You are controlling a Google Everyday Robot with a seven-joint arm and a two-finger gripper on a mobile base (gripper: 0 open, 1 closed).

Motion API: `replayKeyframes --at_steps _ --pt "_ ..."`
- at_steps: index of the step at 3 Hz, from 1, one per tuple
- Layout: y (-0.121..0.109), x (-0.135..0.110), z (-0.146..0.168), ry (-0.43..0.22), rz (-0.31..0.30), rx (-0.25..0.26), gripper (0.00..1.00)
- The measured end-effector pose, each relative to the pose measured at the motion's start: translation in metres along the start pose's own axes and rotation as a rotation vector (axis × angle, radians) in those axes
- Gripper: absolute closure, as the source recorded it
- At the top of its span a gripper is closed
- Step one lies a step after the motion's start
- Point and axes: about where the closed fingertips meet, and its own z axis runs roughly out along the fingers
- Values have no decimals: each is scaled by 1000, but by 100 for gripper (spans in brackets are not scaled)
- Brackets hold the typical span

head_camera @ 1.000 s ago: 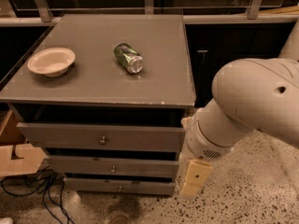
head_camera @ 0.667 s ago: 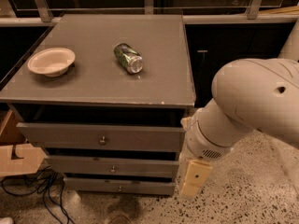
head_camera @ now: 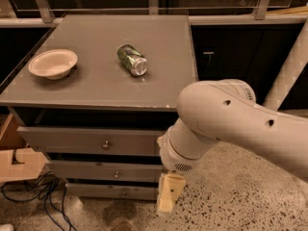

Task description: Open top drawer

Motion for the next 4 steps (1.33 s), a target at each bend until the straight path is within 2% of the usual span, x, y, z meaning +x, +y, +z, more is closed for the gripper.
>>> replayKeyframes --at_steps 2,3,4 --pt "2 -2 9 18 8 2 0" --pt "-25 -14 28 16 40 53 0" --pt "-45 -19 37 5 61 81 0"
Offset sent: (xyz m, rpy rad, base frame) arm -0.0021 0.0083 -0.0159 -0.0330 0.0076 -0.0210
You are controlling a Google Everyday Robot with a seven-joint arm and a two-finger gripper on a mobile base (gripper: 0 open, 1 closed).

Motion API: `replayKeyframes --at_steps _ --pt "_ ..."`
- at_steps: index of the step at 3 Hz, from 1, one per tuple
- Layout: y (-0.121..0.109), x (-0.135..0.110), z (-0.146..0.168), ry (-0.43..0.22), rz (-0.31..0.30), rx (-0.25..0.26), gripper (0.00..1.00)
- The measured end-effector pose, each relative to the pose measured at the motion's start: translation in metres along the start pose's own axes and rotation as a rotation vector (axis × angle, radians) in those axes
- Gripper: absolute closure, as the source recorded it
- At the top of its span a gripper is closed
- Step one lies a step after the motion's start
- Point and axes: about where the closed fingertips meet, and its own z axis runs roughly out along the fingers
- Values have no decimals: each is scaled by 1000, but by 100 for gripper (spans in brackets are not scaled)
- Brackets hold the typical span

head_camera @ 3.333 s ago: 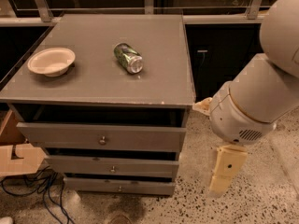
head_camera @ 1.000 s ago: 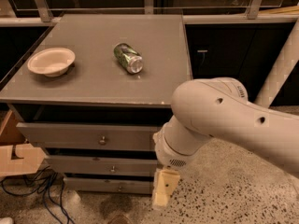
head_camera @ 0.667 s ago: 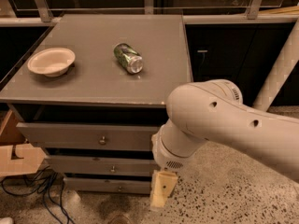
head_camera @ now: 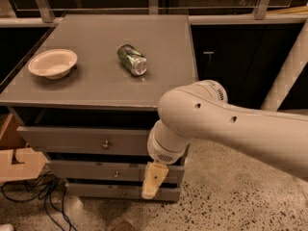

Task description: Open top drawer

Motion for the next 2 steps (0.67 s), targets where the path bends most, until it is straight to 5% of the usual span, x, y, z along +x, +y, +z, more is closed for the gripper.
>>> replayKeyframes --at_steps 2 --pt "-34 4 24 -23 20 18 0"
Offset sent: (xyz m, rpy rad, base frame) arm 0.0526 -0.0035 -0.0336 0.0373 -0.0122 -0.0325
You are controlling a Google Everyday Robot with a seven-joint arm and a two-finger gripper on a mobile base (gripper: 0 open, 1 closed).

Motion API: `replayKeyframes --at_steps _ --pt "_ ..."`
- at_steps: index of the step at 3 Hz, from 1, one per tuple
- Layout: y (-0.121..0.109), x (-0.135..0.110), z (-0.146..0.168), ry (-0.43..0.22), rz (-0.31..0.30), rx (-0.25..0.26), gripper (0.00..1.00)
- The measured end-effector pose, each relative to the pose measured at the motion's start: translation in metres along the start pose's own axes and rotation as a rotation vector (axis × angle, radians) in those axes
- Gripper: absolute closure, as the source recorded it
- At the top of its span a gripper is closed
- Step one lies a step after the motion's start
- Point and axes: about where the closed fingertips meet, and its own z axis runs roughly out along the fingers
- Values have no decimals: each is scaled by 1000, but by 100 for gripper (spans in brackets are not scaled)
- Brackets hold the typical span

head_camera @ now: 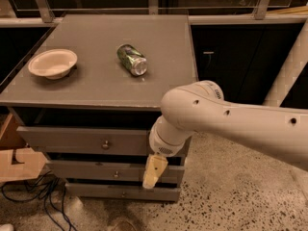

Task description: Open top drawer

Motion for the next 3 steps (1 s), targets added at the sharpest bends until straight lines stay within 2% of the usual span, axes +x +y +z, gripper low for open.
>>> replayKeyframes --at_steps 3 --pt "-36 3 21 11 3 2 0"
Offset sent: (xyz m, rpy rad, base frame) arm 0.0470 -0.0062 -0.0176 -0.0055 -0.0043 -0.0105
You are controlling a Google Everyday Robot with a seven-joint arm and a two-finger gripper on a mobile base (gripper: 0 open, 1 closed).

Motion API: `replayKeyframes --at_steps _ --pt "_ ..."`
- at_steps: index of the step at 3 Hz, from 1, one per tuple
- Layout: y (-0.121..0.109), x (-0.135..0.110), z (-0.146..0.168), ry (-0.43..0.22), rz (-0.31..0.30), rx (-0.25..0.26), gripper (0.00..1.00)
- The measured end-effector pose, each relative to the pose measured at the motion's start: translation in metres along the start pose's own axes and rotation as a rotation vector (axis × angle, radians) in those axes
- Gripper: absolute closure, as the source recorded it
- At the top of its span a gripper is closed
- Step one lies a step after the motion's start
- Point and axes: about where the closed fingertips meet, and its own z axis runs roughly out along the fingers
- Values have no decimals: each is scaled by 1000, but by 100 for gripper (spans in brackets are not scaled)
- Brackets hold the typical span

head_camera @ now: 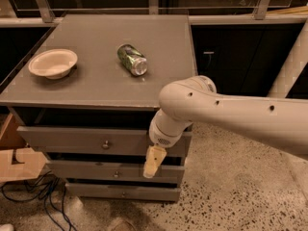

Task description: Open top drawer

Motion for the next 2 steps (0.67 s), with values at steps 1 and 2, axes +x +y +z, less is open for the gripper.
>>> replayKeyframes --at_steps 1,2 --pt "-4 0 15 18 -6 -22 0" --pt "-4 1 29 41 -14 -47 0"
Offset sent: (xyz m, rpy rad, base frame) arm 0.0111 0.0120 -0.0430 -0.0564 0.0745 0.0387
